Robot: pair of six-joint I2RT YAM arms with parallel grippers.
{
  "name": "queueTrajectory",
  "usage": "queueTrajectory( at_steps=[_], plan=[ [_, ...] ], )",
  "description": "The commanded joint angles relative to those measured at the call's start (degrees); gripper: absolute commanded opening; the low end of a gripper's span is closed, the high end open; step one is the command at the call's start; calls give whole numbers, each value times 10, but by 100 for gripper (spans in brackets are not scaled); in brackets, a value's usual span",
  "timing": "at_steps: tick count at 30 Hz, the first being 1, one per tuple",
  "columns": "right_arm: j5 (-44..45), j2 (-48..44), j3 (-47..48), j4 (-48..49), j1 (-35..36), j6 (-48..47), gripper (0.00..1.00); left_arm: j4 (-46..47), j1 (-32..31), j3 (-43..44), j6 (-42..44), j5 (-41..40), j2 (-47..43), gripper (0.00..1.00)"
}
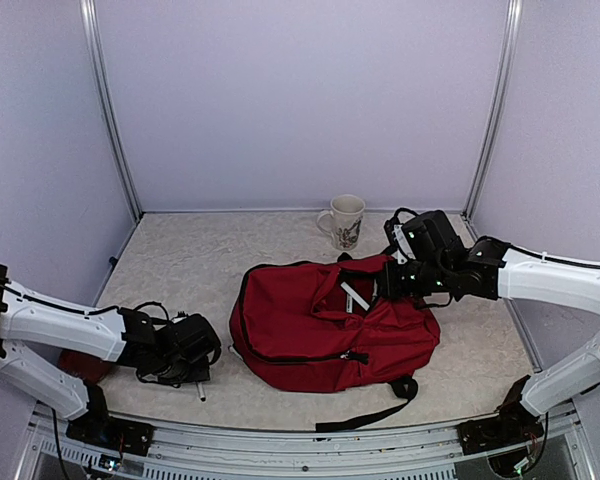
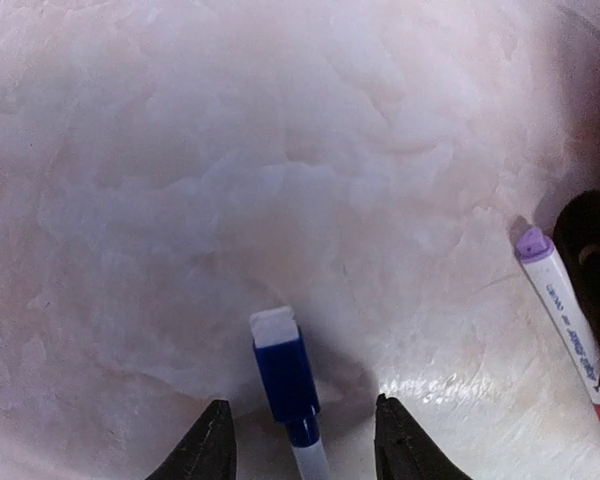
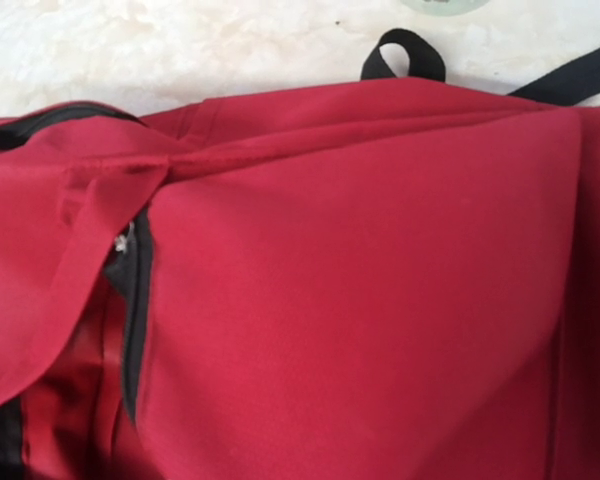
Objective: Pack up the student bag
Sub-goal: Pick up the pen at the center of the board.
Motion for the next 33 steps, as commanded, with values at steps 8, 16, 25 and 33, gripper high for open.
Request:
queueTrajectory(
  at_steps=[8, 16, 25, 33],
  plan=[
    [21, -25, -7, 7, -10, 2, 0, 35, 46, 1, 36, 31, 57, 20],
    [18, -24, -7, 9, -10, 3, 0, 23, 42, -1, 25, 32, 23, 0],
    [14, -21, -3, 13, -10, 4, 0, -79, -34, 138, 7, -108, -67, 0],
    [6, -17, 3, 14, -10, 4, 0, 133, -73, 284, 165, -157, -12, 0]
  ],
)
